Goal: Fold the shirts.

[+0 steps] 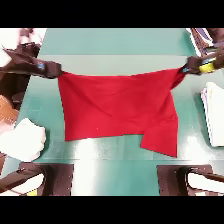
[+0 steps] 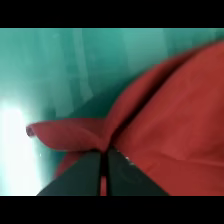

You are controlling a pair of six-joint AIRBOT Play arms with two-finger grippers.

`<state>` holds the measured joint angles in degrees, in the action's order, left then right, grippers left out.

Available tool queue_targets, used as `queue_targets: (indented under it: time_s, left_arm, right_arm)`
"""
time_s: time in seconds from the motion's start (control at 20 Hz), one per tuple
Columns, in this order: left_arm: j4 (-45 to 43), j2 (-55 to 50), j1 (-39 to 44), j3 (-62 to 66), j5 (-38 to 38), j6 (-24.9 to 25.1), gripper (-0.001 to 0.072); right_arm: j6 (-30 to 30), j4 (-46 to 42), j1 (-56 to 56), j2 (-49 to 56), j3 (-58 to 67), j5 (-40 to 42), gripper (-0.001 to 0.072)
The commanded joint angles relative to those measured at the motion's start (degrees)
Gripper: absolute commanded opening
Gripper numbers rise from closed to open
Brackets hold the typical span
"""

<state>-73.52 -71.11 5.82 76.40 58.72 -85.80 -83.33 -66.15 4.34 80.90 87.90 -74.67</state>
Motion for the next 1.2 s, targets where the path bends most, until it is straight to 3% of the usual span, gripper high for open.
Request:
queue_targets:
  time_s: [0.0,0.05,0.1,0.15,0.2,0.25,0.45,0.85,1.15]
  left_arm:
    - [0.00,-11.28,-0.04,-0.92,-9.68,0.50,0.0029]
    - [0.00,-13.35,-0.04,0.02,-9.77,0.52,0.0030]
    - [-0.02,-14.19,-0.04,0.52,-9.66,0.52,0.0168]
    - [-0.02,-14.14,-0.04,0.96,-9.33,0.48,0.0506]
    - [-0.28,-13.81,-0.46,1.92,-7.10,0.50,0.0563]
    - [-0.33,-13.16,-1.60,3.13,-2.97,0.68,0.0532]
    - [-0.46,-6.10,-8.90,-0.90,11.74,0.74,0.0531]
    - [6.54,15.85,-10.45,-38.84,9.44,-0.42,0.0530]
    - [11.41,17.25,-10.43,-46.73,5.64,-0.72,0.0530]
  right_arm:
    - [-0.63,1.68,-0.17,9.35,-0.11,6.60,0.0023]
    - [-0.61,3.32,-1.05,11.28,2.32,6.43,0.0024]
    - [-0.61,4.90,-1.84,12.61,4.61,5.49,0.0121]
    - [-0.61,6.38,-2.91,13.60,7.08,3.74,0.0407]
    - [-0.61,7.32,-4.28,13.99,9.27,1.46,0.0462]
    - [-0.57,8.07,-5.31,13.79,10.95,-0.70,0.0453]
    - [2.16,7.69,-9.86,6.16,6.56,-3.52,0.0451]
    - [3.91,7.78,-13.14,-11.45,-16.17,0.39,0.0430]
    - [3.91,8.13,-13.14,-16.48,-21.49,2.03,0.0429]
